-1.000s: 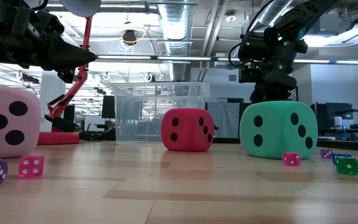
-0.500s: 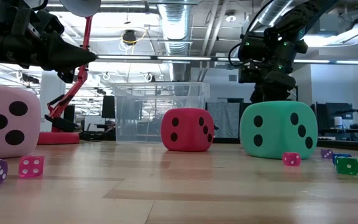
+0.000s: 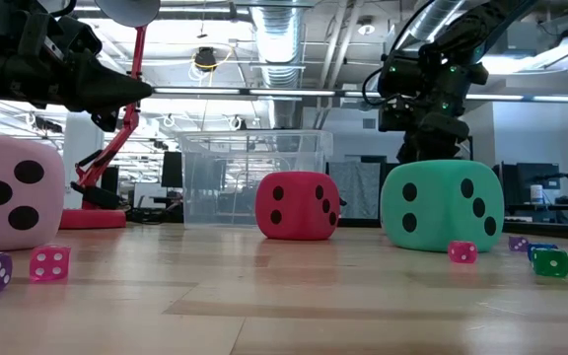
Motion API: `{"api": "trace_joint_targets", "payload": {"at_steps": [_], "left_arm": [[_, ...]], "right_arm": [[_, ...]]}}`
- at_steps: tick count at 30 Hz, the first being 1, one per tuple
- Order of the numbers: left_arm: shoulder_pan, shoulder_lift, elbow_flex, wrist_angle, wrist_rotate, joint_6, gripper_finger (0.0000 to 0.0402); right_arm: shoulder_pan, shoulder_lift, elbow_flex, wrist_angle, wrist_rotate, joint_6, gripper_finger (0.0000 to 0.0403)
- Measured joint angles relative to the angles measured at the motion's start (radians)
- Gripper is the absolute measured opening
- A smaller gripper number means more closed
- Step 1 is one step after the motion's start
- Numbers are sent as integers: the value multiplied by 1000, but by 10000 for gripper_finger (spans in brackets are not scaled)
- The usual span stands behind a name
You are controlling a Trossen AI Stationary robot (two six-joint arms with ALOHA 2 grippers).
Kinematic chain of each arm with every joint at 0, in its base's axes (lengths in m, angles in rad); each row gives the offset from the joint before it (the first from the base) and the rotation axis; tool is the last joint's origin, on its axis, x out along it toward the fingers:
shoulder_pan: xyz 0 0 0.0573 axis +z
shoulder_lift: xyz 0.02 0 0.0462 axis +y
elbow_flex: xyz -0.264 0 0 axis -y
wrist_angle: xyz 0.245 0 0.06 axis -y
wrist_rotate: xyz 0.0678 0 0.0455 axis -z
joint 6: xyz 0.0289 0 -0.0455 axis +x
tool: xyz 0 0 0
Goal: Pick & Place Dice
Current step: Put the large purple die into the transparent bin
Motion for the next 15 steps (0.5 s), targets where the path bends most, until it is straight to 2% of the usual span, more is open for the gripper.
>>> {"api": "trace_joint_targets", "payload": {"at_steps": [15], "left_arm": [[0, 0, 0, 0, 0, 0, 11]], "right_arm": [[1, 3, 8, 46, 0, 68, 376]]}}
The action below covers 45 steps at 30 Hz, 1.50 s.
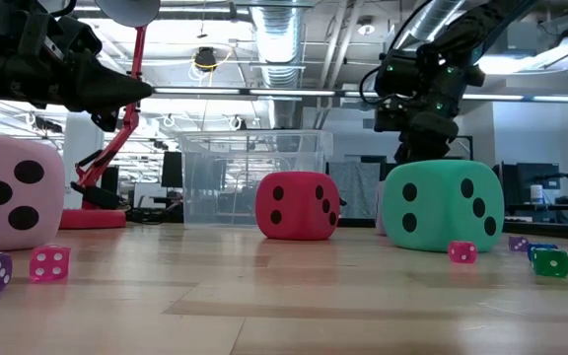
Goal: Pick & Place Dice
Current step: Put the large purple die into the transparent bin
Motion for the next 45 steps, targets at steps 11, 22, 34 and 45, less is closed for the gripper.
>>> {"api": "trace_joint_targets", "payload": {"at_steps": [11, 22, 34, 45], "left_arm": [[0, 0, 0, 0, 0, 0, 11], [0, 0, 0, 0, 0, 0, 11], [0, 0, 0, 0, 0, 0, 11], [0, 0, 0, 0, 0, 0, 11]], "right_arm": [[0, 2, 19, 133, -3, -18, 376], [0, 4, 20, 135, -3, -11, 376], [1, -22, 53, 95, -4, 50, 375], [7, -22, 306, -64, -7, 96, 375]]}}
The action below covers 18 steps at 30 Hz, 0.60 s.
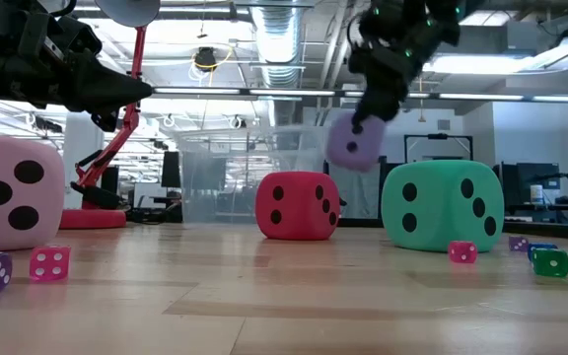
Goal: Pick & Place Dice
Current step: Put the large purple die into the transparent bin
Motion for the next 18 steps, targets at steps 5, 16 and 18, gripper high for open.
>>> {"api": "trace_joint_targets", "payload": {"at_steps": [5, 16, 18], "left_arm": [[0, 0, 0, 0, 0, 0, 11], [0, 0, 0, 0, 0, 0, 11], [0, 0, 0, 0, 0, 0, 11]], "right_arm": [[5, 0, 109, 54, 2, 7, 375], [3, 9, 182, 236, 4, 25, 375], [13, 32, 183, 321, 5, 26, 375]]}}
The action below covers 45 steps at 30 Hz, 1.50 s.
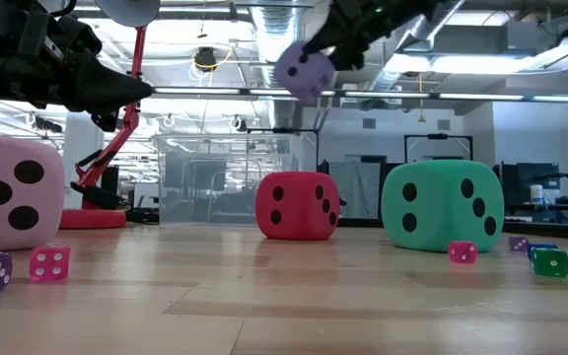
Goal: Pick & Place Dice
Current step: Put the large purple die into the transparent bin
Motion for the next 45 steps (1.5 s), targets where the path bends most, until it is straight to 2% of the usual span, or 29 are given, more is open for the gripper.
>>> {"api": "trace_joint_targets", "payload": {"at_steps": [5, 12, 17, 26, 45], "left_arm": [[0, 0, 0, 0, 0, 0, 11], [0, 0, 0, 0, 0, 0, 11], [0, 0, 0, 0, 0, 0, 11], [0, 0, 0, 0, 0, 0, 11], [0, 0, 0, 0, 0, 0, 11]], "right_arm": [[28, 86, 0, 207, 0, 0, 375], [21, 212, 7, 293, 3, 0, 375], [10, 303, 90, 273, 3, -2, 375], [19, 391, 314, -29, 3, -37, 387], [32, 387, 335, 64, 2, -27, 395]]}}
